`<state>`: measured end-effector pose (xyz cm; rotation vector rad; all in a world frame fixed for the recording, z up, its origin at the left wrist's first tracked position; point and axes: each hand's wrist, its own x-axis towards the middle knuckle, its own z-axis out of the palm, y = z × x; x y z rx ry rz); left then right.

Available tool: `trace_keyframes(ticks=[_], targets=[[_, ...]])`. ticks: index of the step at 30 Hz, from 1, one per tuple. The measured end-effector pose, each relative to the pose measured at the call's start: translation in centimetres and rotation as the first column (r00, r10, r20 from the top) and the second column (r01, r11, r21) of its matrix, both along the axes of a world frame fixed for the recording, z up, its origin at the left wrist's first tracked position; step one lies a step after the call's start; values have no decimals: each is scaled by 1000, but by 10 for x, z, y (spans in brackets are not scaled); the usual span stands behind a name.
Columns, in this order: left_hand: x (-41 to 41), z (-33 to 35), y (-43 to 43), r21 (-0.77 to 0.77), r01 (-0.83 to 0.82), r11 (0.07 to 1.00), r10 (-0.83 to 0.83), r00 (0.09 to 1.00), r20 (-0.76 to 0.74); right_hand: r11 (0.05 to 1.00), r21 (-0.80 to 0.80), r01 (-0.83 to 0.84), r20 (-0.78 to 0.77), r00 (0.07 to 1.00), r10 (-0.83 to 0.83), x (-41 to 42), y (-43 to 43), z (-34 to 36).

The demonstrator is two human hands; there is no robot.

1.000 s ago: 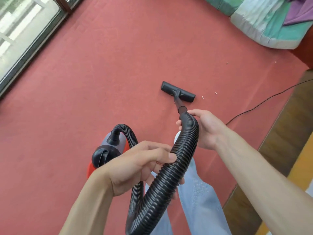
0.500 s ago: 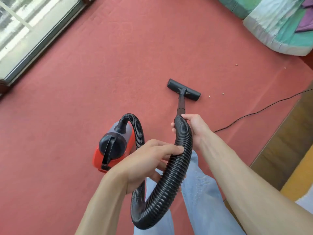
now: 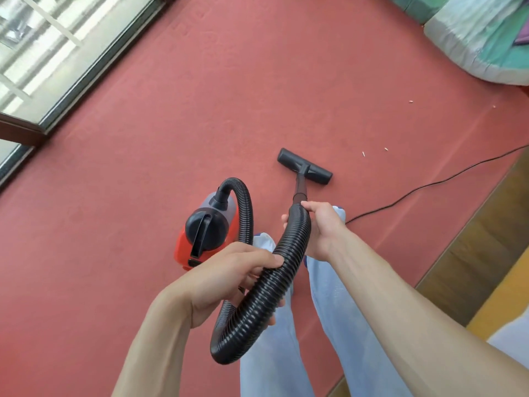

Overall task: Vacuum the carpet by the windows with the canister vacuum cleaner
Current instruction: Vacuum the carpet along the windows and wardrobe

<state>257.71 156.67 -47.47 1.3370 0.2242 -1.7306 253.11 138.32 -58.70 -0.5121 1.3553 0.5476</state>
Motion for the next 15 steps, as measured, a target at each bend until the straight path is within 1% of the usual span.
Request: trace_keyframes(ticks=[3,6,8,10,13,15], targets=[[-5,-11,-18,57,-37,998,30,993,111,996,-93,-7,13,1000,8,7,-19,-18],[-9,-19,-40,56,-69,996,58,981,185,983,-158,91,53,995,-83,11,-43,-29],[-10,-19,-56,13,-122,992,118,975,186,969,-169,182,107,980,-166,16,-62,-26],[-8,-15,-70,-32,-167,985,170,968,182,954,-180,238,144,966,-214,24,-86,-18],[0,-6,-84,-107,-206,973,220,965,146,938,-178,298,153,950,-272,30,-117,7],[9,0,-88,-151,-189,970,208,971,120,927,-153,341,141,936,-321,26,-130,23]])
